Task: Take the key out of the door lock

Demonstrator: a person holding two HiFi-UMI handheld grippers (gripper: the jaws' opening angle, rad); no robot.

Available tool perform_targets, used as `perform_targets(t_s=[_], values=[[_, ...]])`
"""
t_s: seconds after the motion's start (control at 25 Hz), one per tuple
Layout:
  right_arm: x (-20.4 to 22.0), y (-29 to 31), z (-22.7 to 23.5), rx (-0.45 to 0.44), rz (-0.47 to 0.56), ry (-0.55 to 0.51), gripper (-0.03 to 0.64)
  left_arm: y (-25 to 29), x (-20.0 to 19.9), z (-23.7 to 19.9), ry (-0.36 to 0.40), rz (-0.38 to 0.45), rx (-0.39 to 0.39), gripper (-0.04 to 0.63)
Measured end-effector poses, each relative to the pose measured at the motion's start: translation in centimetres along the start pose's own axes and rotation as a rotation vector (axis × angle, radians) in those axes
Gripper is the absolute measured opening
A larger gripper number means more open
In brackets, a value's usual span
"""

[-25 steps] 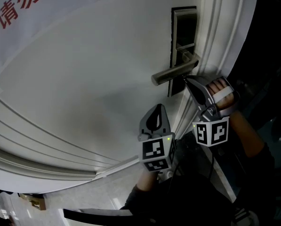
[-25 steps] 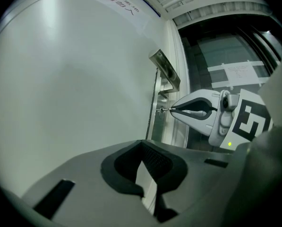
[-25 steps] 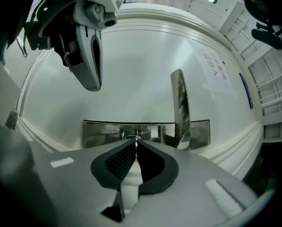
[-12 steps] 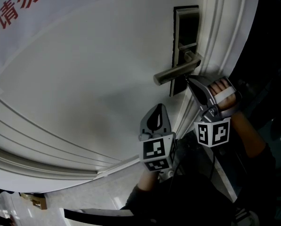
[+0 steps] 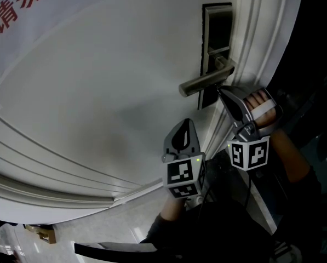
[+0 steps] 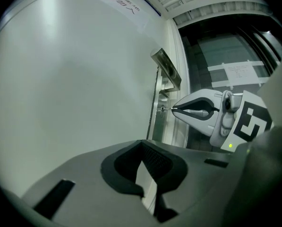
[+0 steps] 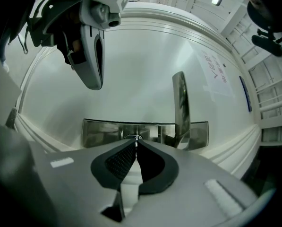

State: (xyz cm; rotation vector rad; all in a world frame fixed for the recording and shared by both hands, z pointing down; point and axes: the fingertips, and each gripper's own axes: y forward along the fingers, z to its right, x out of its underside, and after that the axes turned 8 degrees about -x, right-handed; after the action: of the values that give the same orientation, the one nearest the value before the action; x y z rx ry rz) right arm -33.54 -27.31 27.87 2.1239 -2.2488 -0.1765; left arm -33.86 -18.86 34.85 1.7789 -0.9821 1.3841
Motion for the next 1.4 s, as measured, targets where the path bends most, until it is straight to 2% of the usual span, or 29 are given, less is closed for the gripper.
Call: perform_targets(t_s=[1.4], values=[[0.0, -0.4, -0.1, -0.007, -0.004, 0.003, 0.012, 0.0, -0.1, 1.3, 0.002, -0.002, 0.033, -0.001]])
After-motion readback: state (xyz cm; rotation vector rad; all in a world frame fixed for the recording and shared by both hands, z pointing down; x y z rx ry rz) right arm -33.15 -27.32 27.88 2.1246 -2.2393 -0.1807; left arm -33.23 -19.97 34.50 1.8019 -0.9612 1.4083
